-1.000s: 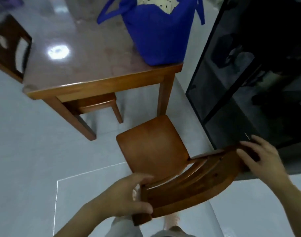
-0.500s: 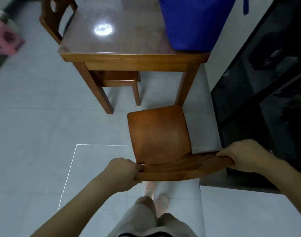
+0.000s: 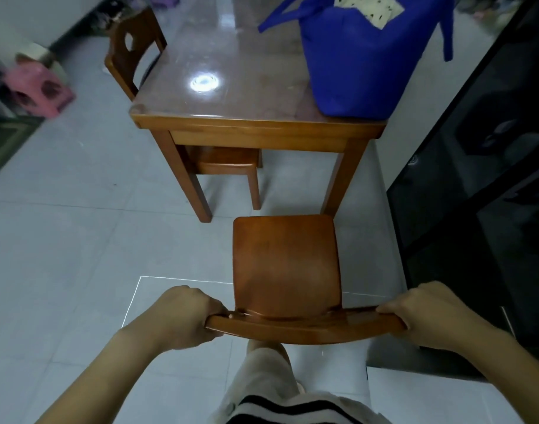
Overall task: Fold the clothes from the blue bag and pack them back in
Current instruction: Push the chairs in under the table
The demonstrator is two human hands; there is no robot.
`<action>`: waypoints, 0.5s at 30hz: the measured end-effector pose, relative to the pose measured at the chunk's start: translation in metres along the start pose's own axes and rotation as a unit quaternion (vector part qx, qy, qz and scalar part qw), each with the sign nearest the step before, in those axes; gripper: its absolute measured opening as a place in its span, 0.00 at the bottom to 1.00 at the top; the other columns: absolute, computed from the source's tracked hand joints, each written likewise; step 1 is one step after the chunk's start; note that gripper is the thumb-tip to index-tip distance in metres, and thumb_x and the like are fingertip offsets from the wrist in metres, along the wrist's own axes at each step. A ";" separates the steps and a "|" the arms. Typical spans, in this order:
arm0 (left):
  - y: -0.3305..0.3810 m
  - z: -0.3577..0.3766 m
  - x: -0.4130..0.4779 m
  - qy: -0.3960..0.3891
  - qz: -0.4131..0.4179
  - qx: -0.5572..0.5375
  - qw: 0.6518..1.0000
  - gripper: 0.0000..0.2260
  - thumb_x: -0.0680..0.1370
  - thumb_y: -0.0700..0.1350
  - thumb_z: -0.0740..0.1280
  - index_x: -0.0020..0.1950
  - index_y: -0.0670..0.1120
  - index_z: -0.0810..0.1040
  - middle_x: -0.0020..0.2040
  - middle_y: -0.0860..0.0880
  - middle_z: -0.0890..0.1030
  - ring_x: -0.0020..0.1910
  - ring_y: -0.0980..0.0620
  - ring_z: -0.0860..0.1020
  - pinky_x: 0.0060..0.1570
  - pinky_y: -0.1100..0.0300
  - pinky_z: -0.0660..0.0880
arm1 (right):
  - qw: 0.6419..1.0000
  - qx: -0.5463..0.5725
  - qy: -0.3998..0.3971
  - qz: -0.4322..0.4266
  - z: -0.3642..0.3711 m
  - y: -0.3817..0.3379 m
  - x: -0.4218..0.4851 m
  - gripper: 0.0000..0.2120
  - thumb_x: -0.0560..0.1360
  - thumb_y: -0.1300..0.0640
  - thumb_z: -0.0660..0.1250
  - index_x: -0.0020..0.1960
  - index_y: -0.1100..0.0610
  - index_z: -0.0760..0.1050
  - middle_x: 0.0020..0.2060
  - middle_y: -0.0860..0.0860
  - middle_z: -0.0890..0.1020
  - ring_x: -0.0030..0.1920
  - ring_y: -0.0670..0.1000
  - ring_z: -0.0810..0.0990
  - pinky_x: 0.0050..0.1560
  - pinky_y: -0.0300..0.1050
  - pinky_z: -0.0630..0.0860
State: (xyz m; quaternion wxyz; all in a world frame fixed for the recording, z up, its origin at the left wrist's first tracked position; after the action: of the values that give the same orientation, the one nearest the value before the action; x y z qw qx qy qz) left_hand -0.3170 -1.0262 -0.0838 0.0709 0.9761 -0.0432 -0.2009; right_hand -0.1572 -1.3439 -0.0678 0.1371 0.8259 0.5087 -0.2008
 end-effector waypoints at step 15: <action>-0.105 -0.021 -0.007 0.194 -0.194 -0.346 0.897 0.26 0.49 0.65 0.77 0.43 0.58 0.77 0.40 0.57 0.79 0.38 0.56 0.76 0.39 0.60 0.74 | 0.887 0.361 0.229 0.174 -0.010 0.022 0.022 0.29 0.52 0.19 0.62 0.39 0.42 0.75 0.40 0.40 0.78 0.41 0.41 0.79 0.34 0.34 0.77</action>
State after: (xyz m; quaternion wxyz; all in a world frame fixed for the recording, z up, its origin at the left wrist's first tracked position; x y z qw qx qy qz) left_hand -0.3095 -0.9189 -0.0788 0.3706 0.8986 0.2342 -0.0195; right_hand -0.1269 -1.3317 -0.0685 -0.2581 0.9167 0.2665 -0.1485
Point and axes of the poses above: each hand's wrist, its own x-axis towards the middle knuckle, its own z-axis out of the palm, y = z × x, the point moved 4 cm from there along x, towards the middle knuckle
